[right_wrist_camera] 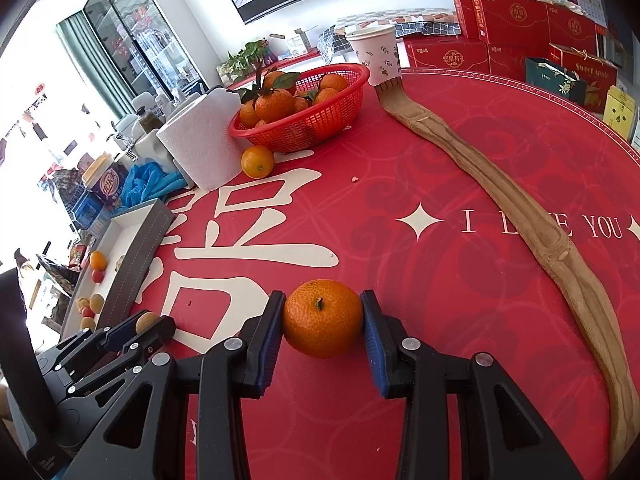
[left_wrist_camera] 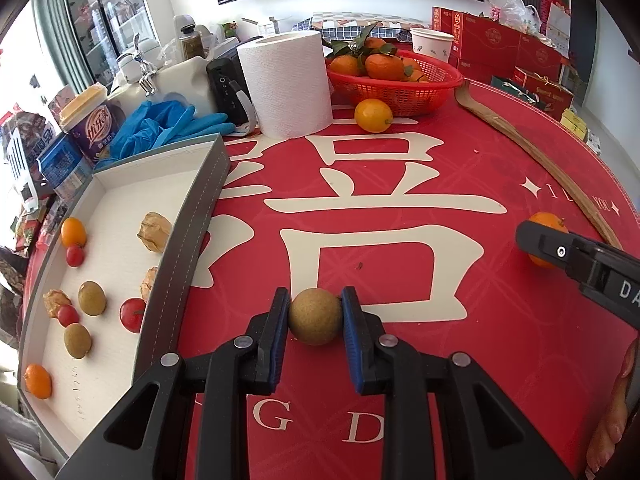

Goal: Organize fruits

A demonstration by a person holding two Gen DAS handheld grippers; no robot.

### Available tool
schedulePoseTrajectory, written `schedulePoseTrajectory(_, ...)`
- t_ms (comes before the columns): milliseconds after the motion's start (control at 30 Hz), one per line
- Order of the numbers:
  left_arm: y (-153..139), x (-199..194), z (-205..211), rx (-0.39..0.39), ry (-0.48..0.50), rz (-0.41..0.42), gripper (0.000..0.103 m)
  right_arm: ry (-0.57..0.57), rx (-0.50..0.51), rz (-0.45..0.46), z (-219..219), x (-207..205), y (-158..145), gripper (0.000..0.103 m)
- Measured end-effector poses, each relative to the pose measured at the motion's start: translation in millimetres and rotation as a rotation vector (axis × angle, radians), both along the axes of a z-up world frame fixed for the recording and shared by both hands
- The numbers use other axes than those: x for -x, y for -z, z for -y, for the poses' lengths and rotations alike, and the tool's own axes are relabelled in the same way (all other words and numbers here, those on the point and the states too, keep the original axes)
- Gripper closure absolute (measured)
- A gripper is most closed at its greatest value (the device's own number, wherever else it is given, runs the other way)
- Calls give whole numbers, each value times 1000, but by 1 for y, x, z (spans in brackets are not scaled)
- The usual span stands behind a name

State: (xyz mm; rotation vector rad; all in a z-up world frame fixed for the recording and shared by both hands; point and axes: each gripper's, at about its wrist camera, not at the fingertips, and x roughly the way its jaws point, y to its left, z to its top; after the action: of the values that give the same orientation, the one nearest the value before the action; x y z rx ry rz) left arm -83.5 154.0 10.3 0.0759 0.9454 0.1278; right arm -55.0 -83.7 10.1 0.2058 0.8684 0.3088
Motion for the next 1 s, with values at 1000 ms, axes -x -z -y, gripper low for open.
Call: schedulePoseTrajectory(1000,-15,9,3,-12,5,35,75,-5,-9,5,2,2,-2,64)
